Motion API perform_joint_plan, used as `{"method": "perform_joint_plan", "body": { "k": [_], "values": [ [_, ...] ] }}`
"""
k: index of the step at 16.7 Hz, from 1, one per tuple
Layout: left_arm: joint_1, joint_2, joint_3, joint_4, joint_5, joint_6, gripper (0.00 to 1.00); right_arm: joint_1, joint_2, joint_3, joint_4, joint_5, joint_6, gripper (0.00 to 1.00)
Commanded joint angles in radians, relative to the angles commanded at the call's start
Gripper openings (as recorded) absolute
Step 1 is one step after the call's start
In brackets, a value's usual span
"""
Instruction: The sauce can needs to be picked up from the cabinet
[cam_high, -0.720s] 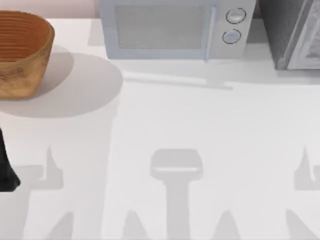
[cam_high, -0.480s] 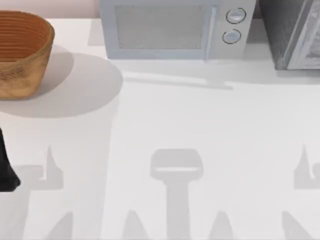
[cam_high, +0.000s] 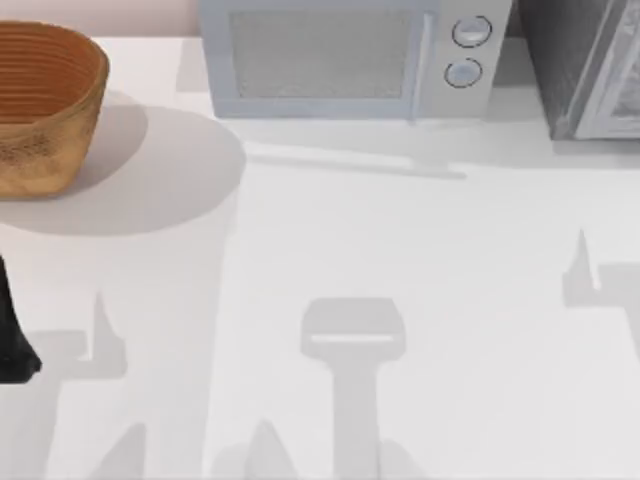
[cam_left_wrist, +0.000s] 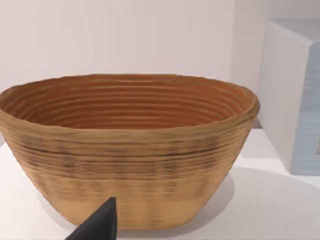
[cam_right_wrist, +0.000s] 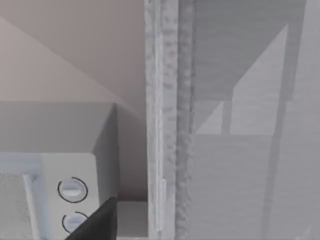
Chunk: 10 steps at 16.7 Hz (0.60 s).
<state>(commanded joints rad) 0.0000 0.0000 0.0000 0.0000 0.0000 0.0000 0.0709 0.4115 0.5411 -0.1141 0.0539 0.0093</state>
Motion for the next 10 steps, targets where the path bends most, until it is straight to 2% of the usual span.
{"method": "perform_joint_plan", "body": {
  "k": [10],
  "values": [
    [0.000,0.000,0.000,0.000,0.000,0.000,1.00,0.092,0.689,0.908,-0.226,0.102,0.006,1.00]
  ]
}}
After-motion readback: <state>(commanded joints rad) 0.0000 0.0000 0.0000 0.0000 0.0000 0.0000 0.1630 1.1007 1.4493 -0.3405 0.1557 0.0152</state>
